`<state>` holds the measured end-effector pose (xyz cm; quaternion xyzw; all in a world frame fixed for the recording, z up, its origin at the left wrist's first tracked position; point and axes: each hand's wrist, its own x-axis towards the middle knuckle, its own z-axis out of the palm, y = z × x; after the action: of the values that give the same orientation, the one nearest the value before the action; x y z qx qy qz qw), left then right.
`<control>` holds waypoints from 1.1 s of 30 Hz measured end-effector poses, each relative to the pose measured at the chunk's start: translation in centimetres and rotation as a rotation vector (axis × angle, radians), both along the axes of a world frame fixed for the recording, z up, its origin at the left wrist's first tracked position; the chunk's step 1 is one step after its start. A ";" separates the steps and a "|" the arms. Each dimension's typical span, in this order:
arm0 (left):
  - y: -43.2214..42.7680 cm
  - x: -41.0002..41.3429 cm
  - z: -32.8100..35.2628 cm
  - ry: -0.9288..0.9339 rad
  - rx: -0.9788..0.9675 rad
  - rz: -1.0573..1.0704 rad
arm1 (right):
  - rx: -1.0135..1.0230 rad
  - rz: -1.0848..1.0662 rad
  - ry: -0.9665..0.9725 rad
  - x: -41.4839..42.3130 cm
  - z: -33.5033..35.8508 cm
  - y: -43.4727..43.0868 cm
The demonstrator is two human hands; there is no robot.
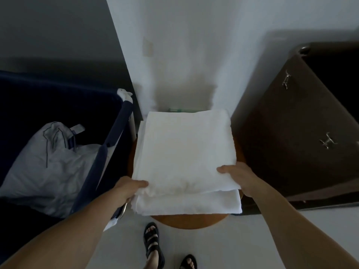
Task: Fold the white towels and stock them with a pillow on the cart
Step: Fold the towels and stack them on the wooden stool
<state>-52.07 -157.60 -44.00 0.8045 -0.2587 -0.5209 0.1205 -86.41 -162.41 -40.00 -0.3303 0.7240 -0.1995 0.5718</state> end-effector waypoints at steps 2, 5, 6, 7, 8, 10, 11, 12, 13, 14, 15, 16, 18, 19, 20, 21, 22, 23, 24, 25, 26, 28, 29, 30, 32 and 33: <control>0.1 0.3 0.3 0.014 -0.027 0.013 | 0.021 -0.017 0.024 -0.1 0.0 0.1; 0.4 0.2 -0.1 0.078 -0.078 0.063 | 0.074 -0.048 0.016 -0.1 0.0 0.7; 0.5 0.0 -0.1 0.105 -0.087 0.099 | 0.085 -0.056 -0.007 -0.1 0.2 1.0; 0.6 0.0 -0.2 0.124 -0.095 0.133 | 0.093 -0.063 -0.043 0.0 0.6 1.1; 0.6 -0.1 -0.2 0.130 -0.096 0.155 | 0.105 -0.075 -0.089 -0.1 1.0 1.1; 0.5 -0.1 -0.3 0.131 -0.086 0.185 | 0.099 -0.130 -0.231 -0.3 2.2 0.7; 0.5 0.0 -0.3 0.131 -0.077 0.203 | 0.087 -0.168 -0.325 -0.3 3.1 0.4; 0.5 0.2 -0.2 0.122 -0.070 0.221 | 0.072 -0.201 -0.412 -0.2 3.8 -0.1; 0.4 0.3 -0.1 0.113 -0.072 0.234 | 0.058 -0.228 -0.488 0.0 4.5 -0.5; 0.4 0.4 0.0 0.121 -0.074 0.245 | 0.049 -0.241 -0.543 0.2 5.0 -0.9; 0.5 0.4 0.2 0.171 -0.071 0.260 | 0.046 -0.250 -0.587 0.5 5.4 -1.2; 0.6 0.3 0.5 0.261 -0.059 0.273 | 0.047 -0.260 -0.617 0.6 5.6 -1.5; 0.7 0.2 1.0 0.460 -0.026 0.275 | 0.055 -0.277 -0.644 0.9 5.6 -1.7; 0.7 0.3 0.9 0.530 -0.027 0.276 | 0.063 -0.284 -0.650 0.9 5.6 -1.6; 0.6 0.3 0.8 0.584 -0.037 0.291 | 0.070 -0.290 -0.649 0.7 5.4 -1.5; 0.3 0.3 0.5 0.629 -0.054 0.318 | 0.078 -0.293 -0.646 0.5 5.3 -1.3; 0.0 0.3 0.3 0.667 -0.076 0.352 | 0.086 -0.294 -0.632 0.2 5.0 -1.1; -0.5 0.4 0.0 0.688 -0.099 0.381 | 0.097 -0.293 -0.615 -0.1 4.9 -0.8; -1.1 0.5 -0.3 0.693 -0.112 0.389 | 0.103 -0.292 -0.587 -0.5 4.6 -0.6; -1.7 0.7 -0.5 0.690 -0.110 0.377 | 0.108 -0.284 -0.555 -0.8 4.3 -0.4; -2.3 0.8 -0.6 0.689 -0.101 0.350 | 0.110 -0.267 -0.514 -1.2 3.7 -0.2; -3.2 0.7 -0.2 0.685 -0.085 0.278 | 0.115 -0.219 -0.422 -1.7 3.1 -0.1; -3.7 0.8 0.2 0.683 -0.095 0.259 | 0.117 -0.192 -0.381 -1.8 3.0 -0.2; -4.2 0.9 0.9 0.676 -0.125 0.259 | 0.108 -0.167 -0.353 -1.7 3.0 -0.5; -5.5 1.2 3.0 0.658 -0.219 0.273 | 0.049 -0.158 -0.358 -1.5 3.6 -1.4; -6.1 1.4 4.3 0.665 -0.270 0.279 | -0.003 -0.168 -0.384 -1.3 4.1 -2.1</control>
<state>-50.66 -163.72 -39.71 0.5961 -0.1599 -0.6932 0.3722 -87.75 -164.54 -35.86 -0.2253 0.6265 -0.3068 0.6802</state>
